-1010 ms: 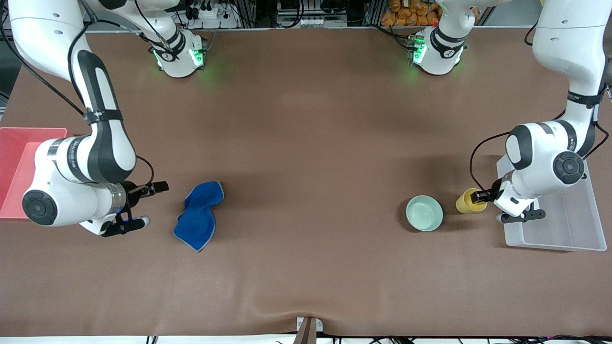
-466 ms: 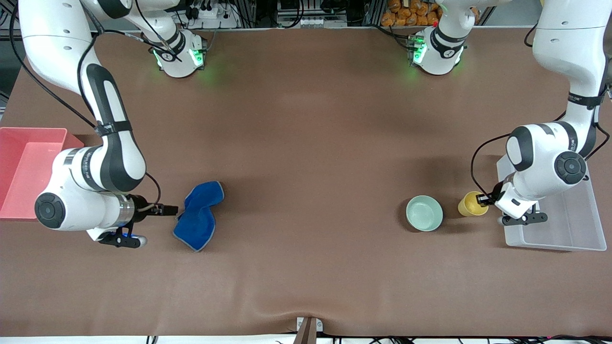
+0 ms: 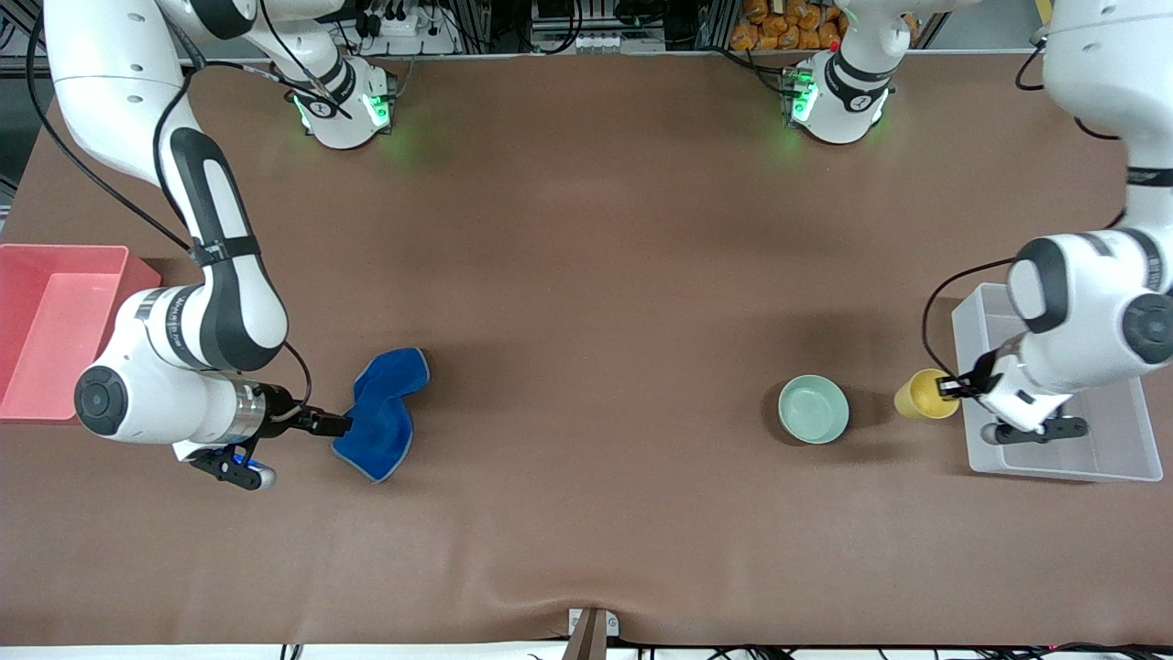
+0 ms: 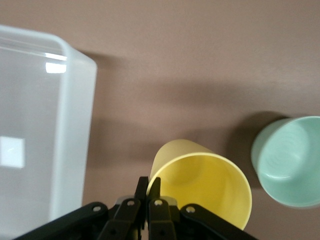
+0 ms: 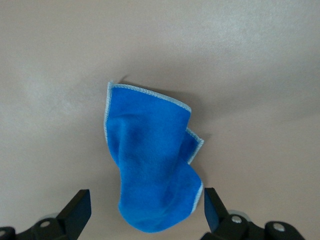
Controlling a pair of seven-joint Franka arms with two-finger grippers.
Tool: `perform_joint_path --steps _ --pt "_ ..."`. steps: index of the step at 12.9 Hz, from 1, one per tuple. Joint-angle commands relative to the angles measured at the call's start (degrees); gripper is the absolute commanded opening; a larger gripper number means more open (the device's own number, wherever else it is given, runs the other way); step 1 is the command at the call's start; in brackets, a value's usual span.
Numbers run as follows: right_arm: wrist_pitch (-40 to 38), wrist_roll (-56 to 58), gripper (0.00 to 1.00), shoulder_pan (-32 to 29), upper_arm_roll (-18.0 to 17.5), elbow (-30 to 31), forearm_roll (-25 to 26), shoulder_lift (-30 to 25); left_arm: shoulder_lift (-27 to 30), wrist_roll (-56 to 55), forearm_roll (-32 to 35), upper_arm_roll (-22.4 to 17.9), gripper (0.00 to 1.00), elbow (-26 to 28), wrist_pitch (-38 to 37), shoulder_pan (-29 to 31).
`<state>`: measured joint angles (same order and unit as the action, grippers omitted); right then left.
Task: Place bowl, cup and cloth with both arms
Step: 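Grasp the yellow cup with the left gripper while the right gripper grasps the cloth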
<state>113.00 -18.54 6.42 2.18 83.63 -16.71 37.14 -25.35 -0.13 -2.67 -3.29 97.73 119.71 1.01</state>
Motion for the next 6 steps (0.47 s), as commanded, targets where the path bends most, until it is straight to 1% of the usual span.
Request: perform_joint_path --steps 1,3,6 --pt "4.9 -3.1 1.00 -0.4 0.2 2.4 -4.6 0.6 0.7 1.5 -1.8 -2.5 0.00 -7.5 -10.8 0.1" --pt "9.1 -3.1 1.00 -0.4 0.2 5.3 -7.7 0.6 1.8 3.8 -2.2 -4.0 0.00 -8.6 -12.8 0.3" --pt "12.7 -2.1 1.00 1.0 0.2 9.3 -7.7 0.6 2.8 10.6 -3.4 -8.1 0.00 -8.7 -13.7 0.9"
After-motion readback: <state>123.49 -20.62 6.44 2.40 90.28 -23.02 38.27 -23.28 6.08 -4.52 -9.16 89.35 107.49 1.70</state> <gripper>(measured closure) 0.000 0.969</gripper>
